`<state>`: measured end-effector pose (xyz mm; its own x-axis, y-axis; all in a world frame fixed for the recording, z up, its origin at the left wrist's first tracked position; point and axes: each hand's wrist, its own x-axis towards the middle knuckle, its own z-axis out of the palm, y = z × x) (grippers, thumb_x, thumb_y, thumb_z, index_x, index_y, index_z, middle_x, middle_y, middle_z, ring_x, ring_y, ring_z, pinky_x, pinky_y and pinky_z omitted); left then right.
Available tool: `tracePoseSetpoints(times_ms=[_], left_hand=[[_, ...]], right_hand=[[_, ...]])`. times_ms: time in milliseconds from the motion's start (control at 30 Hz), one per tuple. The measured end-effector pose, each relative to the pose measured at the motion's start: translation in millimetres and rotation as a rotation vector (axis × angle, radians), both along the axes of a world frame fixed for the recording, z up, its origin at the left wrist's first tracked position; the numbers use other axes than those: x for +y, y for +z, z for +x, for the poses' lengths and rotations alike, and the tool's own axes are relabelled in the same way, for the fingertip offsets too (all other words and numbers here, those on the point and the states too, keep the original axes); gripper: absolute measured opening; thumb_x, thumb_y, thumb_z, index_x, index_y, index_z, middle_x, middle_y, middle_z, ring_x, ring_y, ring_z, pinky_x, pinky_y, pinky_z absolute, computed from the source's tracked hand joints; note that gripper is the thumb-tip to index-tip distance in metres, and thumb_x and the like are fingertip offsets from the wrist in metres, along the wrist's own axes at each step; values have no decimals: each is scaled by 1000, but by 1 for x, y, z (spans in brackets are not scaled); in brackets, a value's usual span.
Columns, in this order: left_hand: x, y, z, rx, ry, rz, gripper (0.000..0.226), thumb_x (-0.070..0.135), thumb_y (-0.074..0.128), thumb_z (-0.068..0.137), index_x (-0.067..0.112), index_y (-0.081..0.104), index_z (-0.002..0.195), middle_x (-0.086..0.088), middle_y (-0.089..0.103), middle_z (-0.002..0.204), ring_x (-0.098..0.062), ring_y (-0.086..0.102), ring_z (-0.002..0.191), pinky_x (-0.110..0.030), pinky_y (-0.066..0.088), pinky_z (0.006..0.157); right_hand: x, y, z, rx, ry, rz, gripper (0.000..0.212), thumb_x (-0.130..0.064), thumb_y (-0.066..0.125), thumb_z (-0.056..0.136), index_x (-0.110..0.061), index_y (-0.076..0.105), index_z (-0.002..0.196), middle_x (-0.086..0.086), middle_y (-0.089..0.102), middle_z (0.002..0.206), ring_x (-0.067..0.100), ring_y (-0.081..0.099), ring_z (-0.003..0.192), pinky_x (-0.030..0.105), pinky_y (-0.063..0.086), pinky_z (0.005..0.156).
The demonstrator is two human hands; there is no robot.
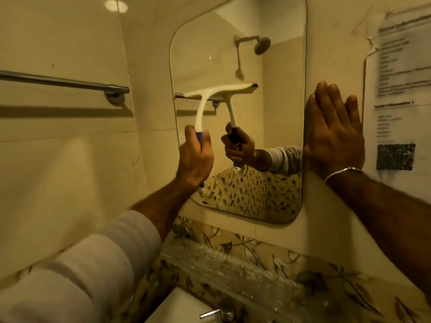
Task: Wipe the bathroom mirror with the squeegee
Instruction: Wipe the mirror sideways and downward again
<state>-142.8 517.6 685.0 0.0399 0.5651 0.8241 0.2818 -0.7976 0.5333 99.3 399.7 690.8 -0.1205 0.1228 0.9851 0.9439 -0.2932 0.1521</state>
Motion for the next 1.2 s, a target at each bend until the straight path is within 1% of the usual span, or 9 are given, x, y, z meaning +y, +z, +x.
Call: tracePoseSetpoints(times_ms=[133, 267, 400, 600, 700, 867, 1033, 1100, 1200], left_hand=[[-24, -103, -11, 105, -57, -93, 13, 32, 38, 102, 21, 40, 110, -7, 55, 66, -15, 51, 46, -34, 46, 39], [-43, -181, -28, 215, -21, -176, 28, 47, 34, 97, 23, 42, 106, -6, 54, 72, -19, 51, 52, -35, 50, 46], [-62, -223, -43, 310, 40, -273, 22, 37, 36, 99, 17, 44, 101, 5, 52, 74, 0, 45, 61, -10, 37, 54], [-69, -261, -48, 474, 189, -294, 24, 43, 37, 99, 22, 48, 103, 7, 47, 60, -6, 46, 44, -15, 40, 42], [-72, -248, -48, 384, 93, -287, 21, 41, 37, 99, 23, 48, 100, 6, 49, 61, -5, 48, 44, -15, 43, 43], [-70, -163, -40, 182, -41, -250, 14, 37, 41, 98, 26, 47, 106, -7, 61, 73, -18, 62, 56, -36, 55, 50], [-63, -25, -4, 43, -113, -11, 14, 29, 42, 100, 16, 46, 104, 0, 54, 63, -5, 53, 43, -15, 42, 40], [-58, 25, 14, -17, -93, 50, 17, 31, 42, 101, 15, 46, 105, 2, 51, 61, -4, 48, 41, -15, 38, 39], [-55, 90, 36, -115, -80, 117, 22, 35, 40, 101, 15, 44, 110, 3, 52, 66, -5, 50, 48, -22, 44, 43]], right_hand=[[-2, -1, -1, 15, -26, -25, 73, -1, 54, 87, 0, 27, 155, 19, 19, 164, 34, 14, 153, 46, 1, 124], [-2, -1, -2, 9, -22, -19, 69, -3, 50, 90, -1, 27, 155, 19, 19, 164, 34, 15, 153, 45, 0, 124], [-3, 0, -3, 24, -16, -26, 67, -5, 48, 92, -2, 26, 156, 18, 18, 165, 34, 13, 153, 44, -2, 123], [-6, 1, -4, 27, -23, -49, 69, -7, 48, 91, -2, 25, 156, 19, 18, 164, 34, 13, 153, 42, -4, 123], [-5, 3, -3, 31, -34, -59, 71, -6, 50, 91, -2, 24, 156, 18, 17, 165, 34, 13, 153, 42, -4, 123], [-3, 4, -3, 12, -33, -16, 73, 3, 55, 87, 1, 27, 154, 20, 20, 163, 34, 14, 153, 48, 5, 124], [-4, 3, -5, -4, -37, -12, 64, -7, 51, 91, 4, 32, 151, 22, 25, 161, 35, 19, 151, 51, 11, 124], [-6, 3, -6, 14, -25, -30, 60, -23, 30, 96, 4, 35, 150, 22, 27, 160, 36, 21, 151, 50, 11, 123], [-4, 3, -3, -4, -60, -42, 61, -19, 31, 95, 3, 35, 151, 21, 25, 162, 34, 18, 152, 50, 10, 124]])
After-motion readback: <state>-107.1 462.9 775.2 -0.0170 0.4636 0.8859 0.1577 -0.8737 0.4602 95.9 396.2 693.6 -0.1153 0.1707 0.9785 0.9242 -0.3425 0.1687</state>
